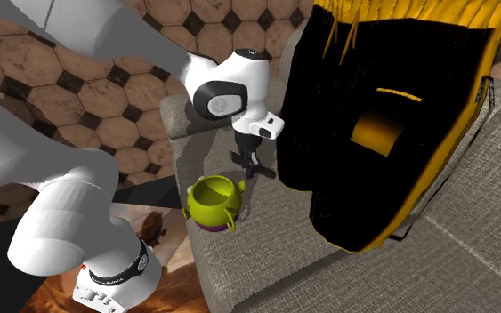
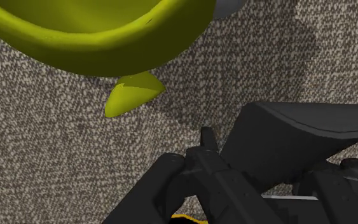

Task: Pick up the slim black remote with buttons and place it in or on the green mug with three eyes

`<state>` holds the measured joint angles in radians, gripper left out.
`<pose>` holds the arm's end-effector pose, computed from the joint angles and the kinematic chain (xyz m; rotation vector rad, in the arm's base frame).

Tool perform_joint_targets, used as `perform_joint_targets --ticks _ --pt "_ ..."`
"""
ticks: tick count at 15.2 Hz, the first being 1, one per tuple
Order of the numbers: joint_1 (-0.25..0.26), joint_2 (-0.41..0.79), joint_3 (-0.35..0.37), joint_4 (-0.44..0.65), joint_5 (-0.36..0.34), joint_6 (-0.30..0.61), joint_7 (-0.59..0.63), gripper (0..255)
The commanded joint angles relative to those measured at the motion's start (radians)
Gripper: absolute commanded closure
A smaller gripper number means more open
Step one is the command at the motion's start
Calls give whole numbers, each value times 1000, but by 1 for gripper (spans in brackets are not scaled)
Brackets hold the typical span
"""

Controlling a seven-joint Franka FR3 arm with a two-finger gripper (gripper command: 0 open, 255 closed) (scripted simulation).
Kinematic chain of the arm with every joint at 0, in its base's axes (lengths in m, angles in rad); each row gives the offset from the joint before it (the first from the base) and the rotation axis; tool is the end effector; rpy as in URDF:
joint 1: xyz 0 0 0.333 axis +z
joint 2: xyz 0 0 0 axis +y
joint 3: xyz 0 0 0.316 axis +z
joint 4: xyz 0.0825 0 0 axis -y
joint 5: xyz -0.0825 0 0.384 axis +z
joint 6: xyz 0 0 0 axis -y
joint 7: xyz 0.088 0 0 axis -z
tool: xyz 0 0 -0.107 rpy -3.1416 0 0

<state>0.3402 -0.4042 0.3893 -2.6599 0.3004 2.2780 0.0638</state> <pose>0.2931 0.2623 0.3606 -2.9907 -0.6716 0.0312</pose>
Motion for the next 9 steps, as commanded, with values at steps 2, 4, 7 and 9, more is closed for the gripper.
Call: perform_joint_targets --ticks 2,4,7,9 --pt "0 -32 -10 22 -3 -53 1 255" --pt "0 -50 -15 37 -6 -85 2 255" --pt "-1 -73 -23 62 -10 -133 5 255" --pt "-1 -87 -29 80 -13 -164 6 255"
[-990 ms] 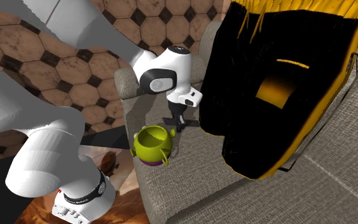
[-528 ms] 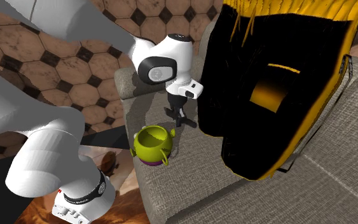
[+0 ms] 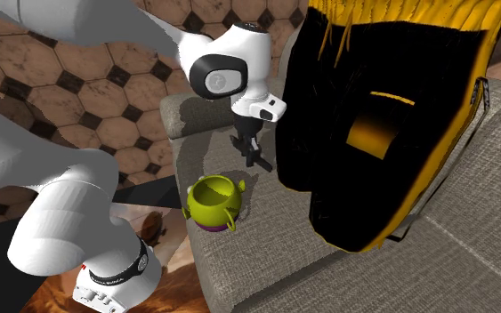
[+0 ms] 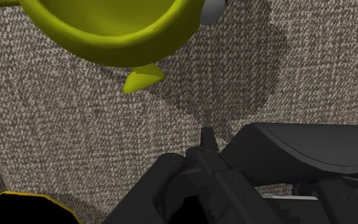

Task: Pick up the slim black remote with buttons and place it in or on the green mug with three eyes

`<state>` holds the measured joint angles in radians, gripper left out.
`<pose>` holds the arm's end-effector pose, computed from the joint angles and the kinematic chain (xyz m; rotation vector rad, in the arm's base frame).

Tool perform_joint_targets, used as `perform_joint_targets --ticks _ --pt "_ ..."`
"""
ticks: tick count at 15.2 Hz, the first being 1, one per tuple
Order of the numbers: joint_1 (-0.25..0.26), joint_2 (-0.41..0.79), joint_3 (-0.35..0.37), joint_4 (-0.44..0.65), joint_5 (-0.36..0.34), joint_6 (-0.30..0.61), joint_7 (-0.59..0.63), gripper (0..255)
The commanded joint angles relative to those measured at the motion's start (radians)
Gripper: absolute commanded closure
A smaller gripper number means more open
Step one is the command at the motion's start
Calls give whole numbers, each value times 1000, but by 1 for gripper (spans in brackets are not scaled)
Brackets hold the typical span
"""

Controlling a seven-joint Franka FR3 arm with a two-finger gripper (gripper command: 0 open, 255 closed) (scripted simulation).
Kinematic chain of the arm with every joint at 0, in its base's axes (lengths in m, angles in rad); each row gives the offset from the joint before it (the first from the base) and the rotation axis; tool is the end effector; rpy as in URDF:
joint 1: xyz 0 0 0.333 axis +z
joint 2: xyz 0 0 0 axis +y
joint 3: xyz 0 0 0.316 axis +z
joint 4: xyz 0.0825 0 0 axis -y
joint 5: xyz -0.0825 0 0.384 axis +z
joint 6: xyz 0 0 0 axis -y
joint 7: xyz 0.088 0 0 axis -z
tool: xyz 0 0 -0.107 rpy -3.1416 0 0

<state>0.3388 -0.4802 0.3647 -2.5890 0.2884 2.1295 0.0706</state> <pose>0.2933 0.2622 0.4080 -2.9914 -0.6709 0.0347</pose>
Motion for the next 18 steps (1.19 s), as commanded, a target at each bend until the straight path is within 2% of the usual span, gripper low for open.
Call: perform_joint_targets --ticks 1,15,18 --pt "0 -17 -7 18 -3 -31 0 255" --pt "-8 -74 -38 158 -26 -227 14 255" --pt "-2 -192 -85 63 -25 -260 -33 255"
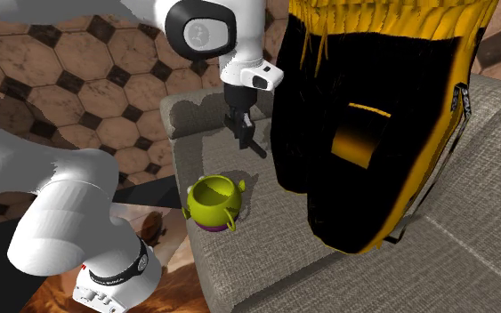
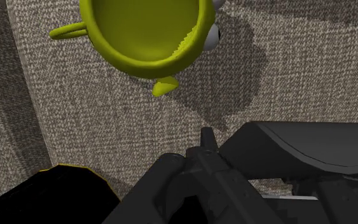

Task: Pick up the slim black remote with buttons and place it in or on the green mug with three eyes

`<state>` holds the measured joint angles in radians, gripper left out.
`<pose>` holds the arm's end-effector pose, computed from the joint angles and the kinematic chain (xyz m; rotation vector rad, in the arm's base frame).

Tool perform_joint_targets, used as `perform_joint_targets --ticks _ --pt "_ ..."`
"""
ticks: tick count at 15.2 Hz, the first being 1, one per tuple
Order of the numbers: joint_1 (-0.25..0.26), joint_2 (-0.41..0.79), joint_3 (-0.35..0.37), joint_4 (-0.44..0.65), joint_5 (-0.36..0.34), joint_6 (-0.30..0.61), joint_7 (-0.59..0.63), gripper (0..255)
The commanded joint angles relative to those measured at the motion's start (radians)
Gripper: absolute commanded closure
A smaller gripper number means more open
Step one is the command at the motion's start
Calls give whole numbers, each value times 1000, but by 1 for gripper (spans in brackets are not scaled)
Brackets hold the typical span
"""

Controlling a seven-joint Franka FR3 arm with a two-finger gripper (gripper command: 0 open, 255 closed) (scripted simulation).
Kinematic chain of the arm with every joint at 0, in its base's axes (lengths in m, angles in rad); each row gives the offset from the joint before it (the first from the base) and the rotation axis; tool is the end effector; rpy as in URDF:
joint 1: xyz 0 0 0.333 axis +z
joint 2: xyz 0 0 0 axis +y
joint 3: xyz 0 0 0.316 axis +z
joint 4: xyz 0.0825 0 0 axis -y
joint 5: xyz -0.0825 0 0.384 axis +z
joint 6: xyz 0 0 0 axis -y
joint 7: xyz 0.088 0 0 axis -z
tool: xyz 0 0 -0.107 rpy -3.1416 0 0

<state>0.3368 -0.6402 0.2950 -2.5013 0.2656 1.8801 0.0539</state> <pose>0.2788 0.2376 0.4886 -2.9911 -0.6706 0.0299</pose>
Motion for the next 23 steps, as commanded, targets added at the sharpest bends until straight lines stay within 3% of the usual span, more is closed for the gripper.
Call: perform_joint_targets --ticks 1,10,23 --pt "1 -72 -32 -54 -5 -23 -31 255" --pt "-27 -442 -194 -273 -96 -196 -159 255" --pt "-18 -444 -173 -426 -73 -46 -171 255"
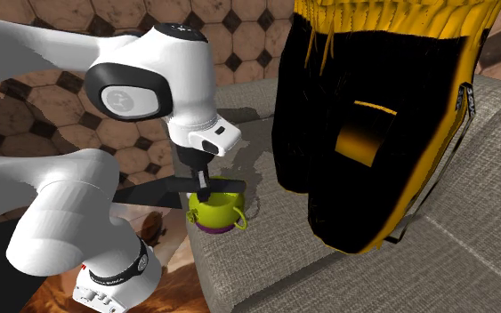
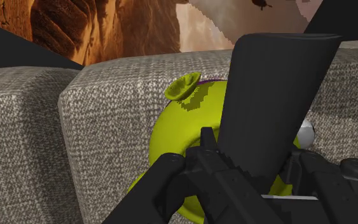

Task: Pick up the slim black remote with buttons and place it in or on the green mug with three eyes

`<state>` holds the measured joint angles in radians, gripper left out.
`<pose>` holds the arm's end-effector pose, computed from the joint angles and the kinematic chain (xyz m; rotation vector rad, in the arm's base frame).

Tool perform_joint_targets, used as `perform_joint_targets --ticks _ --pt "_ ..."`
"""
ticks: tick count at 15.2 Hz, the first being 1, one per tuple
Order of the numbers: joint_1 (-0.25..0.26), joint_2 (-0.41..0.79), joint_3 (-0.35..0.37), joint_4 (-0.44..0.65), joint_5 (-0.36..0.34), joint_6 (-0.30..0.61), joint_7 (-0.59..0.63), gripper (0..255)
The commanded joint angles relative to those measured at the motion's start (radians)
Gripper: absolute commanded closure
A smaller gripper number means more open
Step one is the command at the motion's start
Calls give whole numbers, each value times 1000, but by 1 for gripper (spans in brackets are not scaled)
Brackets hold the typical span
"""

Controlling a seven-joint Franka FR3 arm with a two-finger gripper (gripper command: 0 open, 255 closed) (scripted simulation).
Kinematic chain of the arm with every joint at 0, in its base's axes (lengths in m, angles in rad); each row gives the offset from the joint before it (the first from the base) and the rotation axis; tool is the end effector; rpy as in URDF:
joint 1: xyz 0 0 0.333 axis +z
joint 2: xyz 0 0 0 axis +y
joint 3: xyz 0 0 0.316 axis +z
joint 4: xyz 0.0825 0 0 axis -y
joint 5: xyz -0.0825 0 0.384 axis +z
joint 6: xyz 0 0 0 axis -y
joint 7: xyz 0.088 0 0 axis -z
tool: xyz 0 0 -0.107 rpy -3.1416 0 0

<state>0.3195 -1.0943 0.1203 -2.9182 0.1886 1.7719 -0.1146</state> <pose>0.2068 0.1093 0.4221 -2.9954 -0.6760 0.0951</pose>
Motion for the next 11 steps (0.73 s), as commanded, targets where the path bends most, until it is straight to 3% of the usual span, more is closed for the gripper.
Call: perform_joint_targets --ticks 1,6,7,11 --pt "-2 10 3 -9 6 62 -4 255" --pt "-3 10 4 -9 7 62 -5 255" --pt "-3 11 4 -9 7 63 -5 0" --pt "-3 11 4 -9 7 63 -5 0"
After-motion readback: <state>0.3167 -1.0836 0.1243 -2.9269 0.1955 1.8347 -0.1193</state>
